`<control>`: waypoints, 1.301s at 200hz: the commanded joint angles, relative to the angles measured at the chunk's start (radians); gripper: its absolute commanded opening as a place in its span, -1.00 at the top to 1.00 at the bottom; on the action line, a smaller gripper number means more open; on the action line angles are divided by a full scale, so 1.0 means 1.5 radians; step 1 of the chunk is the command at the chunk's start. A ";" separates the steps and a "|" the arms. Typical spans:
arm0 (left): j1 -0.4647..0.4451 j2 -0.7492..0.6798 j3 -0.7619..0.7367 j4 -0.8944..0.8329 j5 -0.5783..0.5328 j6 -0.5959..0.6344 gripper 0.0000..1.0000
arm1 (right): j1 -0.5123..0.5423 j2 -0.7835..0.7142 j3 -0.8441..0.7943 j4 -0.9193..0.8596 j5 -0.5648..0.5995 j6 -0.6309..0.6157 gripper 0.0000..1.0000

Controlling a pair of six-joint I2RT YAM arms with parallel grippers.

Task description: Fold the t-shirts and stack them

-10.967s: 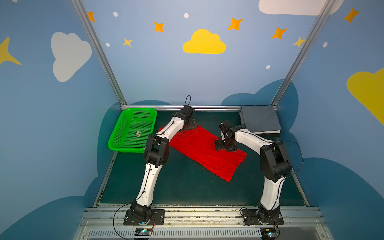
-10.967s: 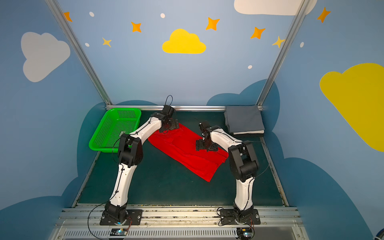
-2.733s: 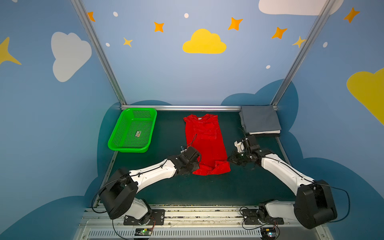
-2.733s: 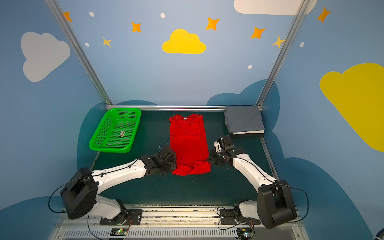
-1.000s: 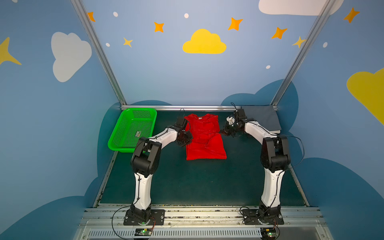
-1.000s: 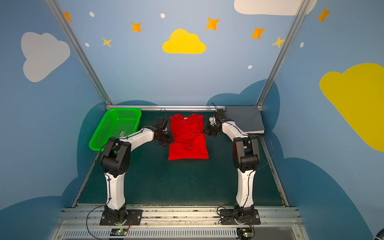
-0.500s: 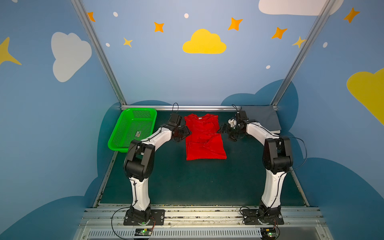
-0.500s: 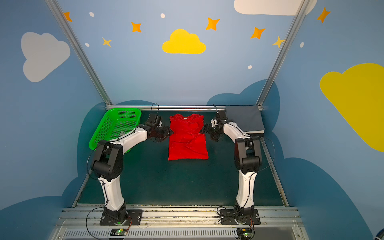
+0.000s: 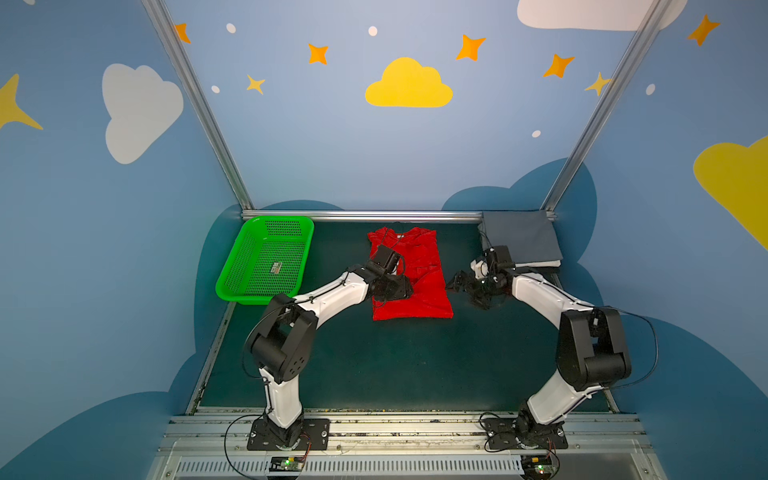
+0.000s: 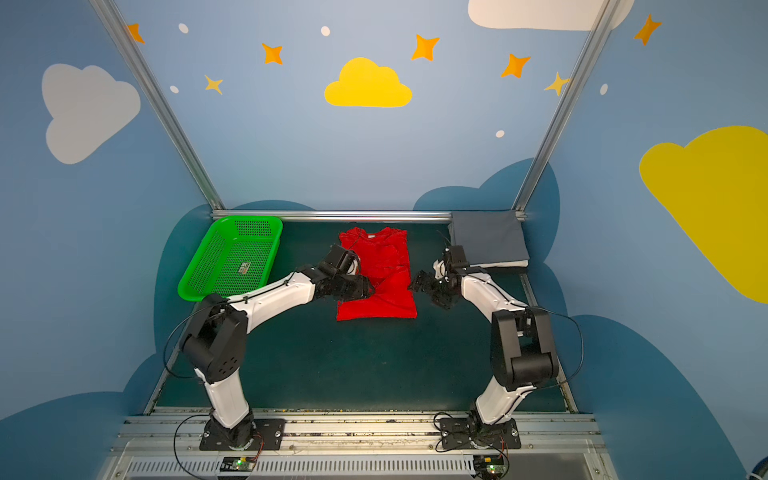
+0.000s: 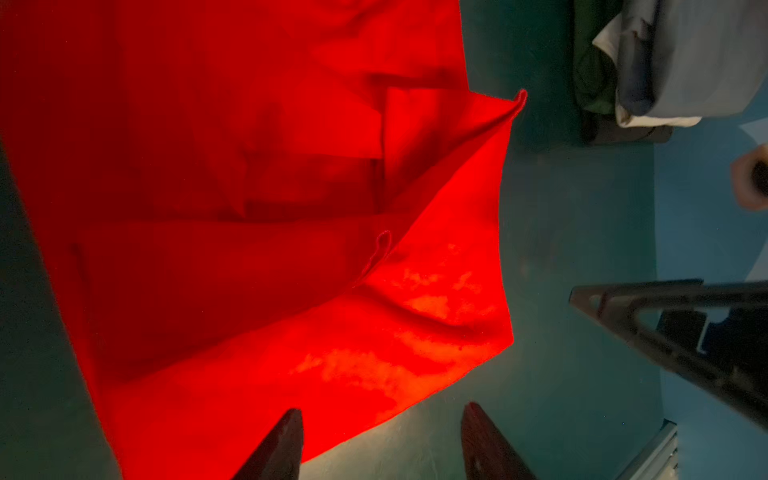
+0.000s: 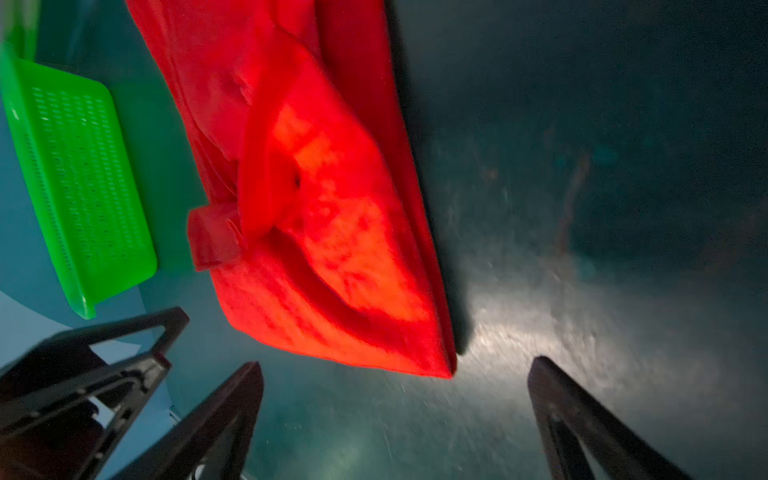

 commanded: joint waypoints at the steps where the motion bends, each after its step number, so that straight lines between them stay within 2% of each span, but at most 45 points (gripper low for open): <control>1: -0.018 0.048 0.045 -0.040 -0.014 0.049 -0.19 | 0.007 -0.006 -0.045 0.050 -0.031 0.023 -0.95; 22: -0.033 0.090 0.090 -0.067 -0.014 0.061 -0.17 | 0.009 0.003 -0.062 0.056 -0.038 0.024 -0.95; 29: -0.035 0.102 0.104 -0.081 -0.043 0.062 -0.16 | 0.009 0.004 -0.066 0.059 -0.041 0.025 -0.95; 99: -0.029 0.220 0.217 -0.176 -0.140 0.057 -0.08 | 0.008 0.022 -0.097 0.089 -0.066 0.035 -0.95; 133: -0.030 0.229 0.235 -0.165 -0.161 0.060 -0.04 | 0.008 0.026 -0.105 0.095 -0.067 0.037 -0.95; 172: -0.028 0.249 0.281 -0.185 -0.220 0.076 -0.03 | 0.009 0.026 -0.104 0.093 -0.072 0.032 -0.95; 260: 0.023 0.354 0.454 -0.228 -0.271 0.149 -0.02 | 0.007 0.030 -0.115 0.091 -0.082 0.020 -0.95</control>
